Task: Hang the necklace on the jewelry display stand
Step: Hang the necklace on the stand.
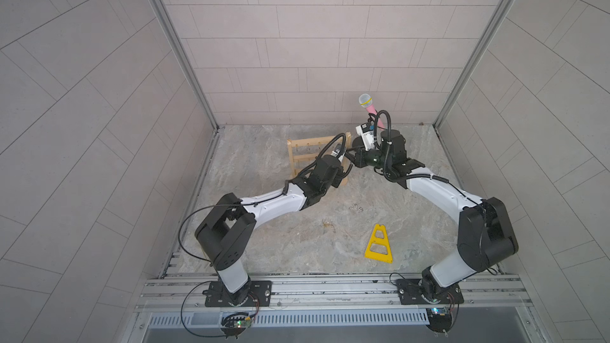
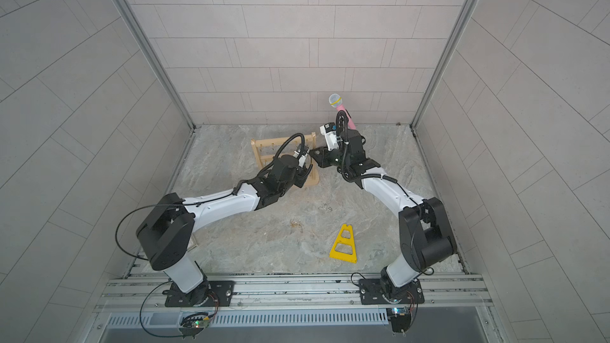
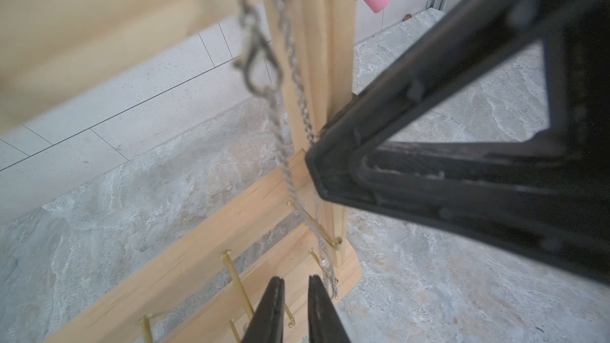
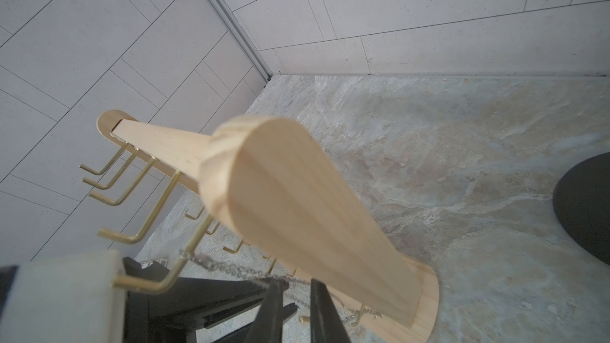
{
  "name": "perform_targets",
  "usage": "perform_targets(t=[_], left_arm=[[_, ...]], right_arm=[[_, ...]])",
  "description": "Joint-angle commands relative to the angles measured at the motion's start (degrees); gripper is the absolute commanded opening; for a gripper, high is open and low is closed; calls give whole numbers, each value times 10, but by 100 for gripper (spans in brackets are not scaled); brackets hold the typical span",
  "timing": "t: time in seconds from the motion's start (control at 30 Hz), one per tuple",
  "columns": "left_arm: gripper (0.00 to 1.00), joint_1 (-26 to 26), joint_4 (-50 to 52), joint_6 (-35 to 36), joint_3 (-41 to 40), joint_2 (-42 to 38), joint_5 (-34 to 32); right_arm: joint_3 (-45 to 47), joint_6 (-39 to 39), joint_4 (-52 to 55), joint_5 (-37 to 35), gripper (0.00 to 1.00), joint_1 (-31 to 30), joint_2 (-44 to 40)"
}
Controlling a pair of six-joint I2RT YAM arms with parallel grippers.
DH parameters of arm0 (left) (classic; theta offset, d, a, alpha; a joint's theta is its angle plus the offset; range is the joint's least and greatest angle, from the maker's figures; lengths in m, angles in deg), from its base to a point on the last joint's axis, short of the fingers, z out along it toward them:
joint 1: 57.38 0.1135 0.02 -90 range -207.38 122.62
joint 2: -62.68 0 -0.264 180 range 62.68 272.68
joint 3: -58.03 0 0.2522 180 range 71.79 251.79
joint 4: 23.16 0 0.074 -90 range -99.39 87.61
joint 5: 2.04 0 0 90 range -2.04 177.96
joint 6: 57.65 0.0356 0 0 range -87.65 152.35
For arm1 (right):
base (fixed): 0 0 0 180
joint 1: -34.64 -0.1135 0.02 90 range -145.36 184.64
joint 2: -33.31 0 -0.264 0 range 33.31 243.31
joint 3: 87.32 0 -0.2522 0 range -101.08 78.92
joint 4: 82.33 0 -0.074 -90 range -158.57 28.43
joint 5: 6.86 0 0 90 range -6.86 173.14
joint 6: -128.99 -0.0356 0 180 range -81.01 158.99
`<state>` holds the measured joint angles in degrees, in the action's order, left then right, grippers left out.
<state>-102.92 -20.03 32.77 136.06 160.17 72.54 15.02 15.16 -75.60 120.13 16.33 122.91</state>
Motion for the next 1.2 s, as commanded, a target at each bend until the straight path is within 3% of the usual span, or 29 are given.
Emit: perform_targets(t=[0.0, 0.23, 0.67, 0.97, 1.17], left_arm=[[20, -3, -5, -2, 1, -12, -8], [21, -3, 4, -19, -4, -43, -6], [22, -3, 123, -158, -23, -150, -8], [24, 14, 155, -224, -63, -194, 63], [25, 23, 159, -225, -58, -190, 81]], right_arm=[[7, 3, -1, -3, 19, 2, -11], [8, 13, 23, -5, 19, 2, -27], [35, 44, 64, -23, 19, 2, -56], [14, 74, 57, -50, 20, -21, -50], [-4, 73, 51, -58, 20, -26, -33]])
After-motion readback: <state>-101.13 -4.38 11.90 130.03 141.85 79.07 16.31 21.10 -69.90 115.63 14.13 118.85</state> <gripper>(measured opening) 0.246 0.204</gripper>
